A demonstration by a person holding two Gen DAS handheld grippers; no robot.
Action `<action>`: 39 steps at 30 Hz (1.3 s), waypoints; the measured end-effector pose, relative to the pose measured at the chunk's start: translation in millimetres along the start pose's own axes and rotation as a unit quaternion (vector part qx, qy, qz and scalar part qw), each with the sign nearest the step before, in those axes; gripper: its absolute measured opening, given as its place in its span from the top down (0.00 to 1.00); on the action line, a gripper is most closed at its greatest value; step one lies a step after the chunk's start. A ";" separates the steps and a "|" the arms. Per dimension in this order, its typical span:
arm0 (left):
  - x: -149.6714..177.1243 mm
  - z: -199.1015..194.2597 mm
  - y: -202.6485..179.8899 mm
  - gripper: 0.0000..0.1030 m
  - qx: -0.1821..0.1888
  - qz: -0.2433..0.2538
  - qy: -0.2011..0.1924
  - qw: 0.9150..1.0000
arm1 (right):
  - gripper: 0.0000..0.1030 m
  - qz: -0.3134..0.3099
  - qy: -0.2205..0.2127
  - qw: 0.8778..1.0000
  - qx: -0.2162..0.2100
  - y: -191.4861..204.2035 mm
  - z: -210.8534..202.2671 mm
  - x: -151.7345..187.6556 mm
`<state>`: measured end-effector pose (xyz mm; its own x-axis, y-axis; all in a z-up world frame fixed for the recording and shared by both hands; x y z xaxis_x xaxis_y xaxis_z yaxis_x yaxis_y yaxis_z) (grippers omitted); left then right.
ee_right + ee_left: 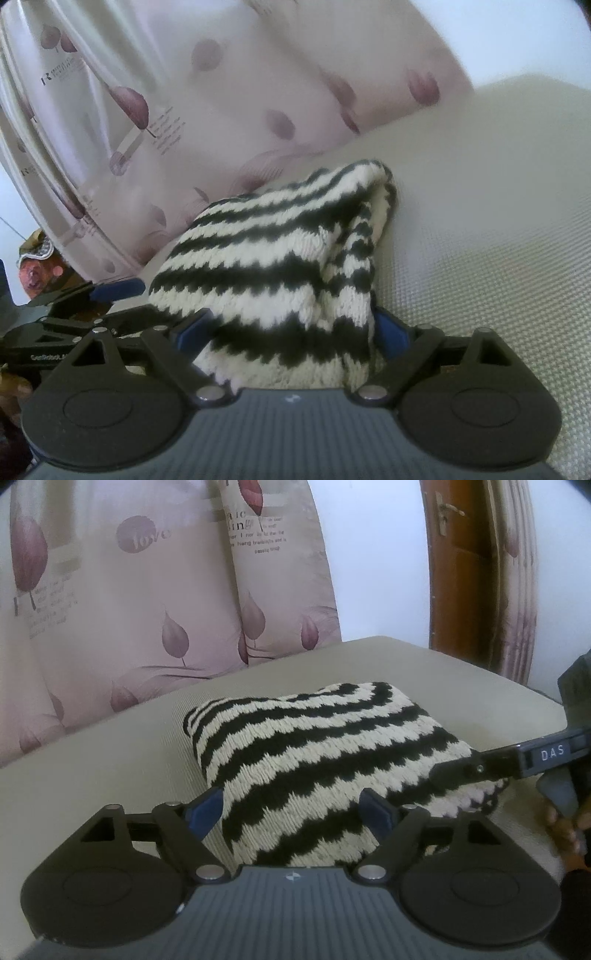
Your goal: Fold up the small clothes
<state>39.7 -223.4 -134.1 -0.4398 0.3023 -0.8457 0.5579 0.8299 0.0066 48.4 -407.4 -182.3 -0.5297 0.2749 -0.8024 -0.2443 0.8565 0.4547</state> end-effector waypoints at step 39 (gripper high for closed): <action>-6.0 17.3 0.4 0.13 -0.027 0.040 0.000 0.999 | 0.11 0.032 -0.009 0.999 -0.020 -9.5 -3.7 -1.5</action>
<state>54.7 -233.0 -138.2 -0.3950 0.3680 -0.8417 0.5518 0.8276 0.1029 48.5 -417.5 -184.0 -0.5307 0.3362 -0.7780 -0.2433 0.8189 0.5198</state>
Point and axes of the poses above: each gripper's, at about its wrist camera, not at the fingertips, and z roughly the way its jaws point, y to its left, x to its underside, the point moved 6 cm from there along z, roughly the way its jaws point, and after that the axes turned 10 degrees about -z, right-handed, at the moved point
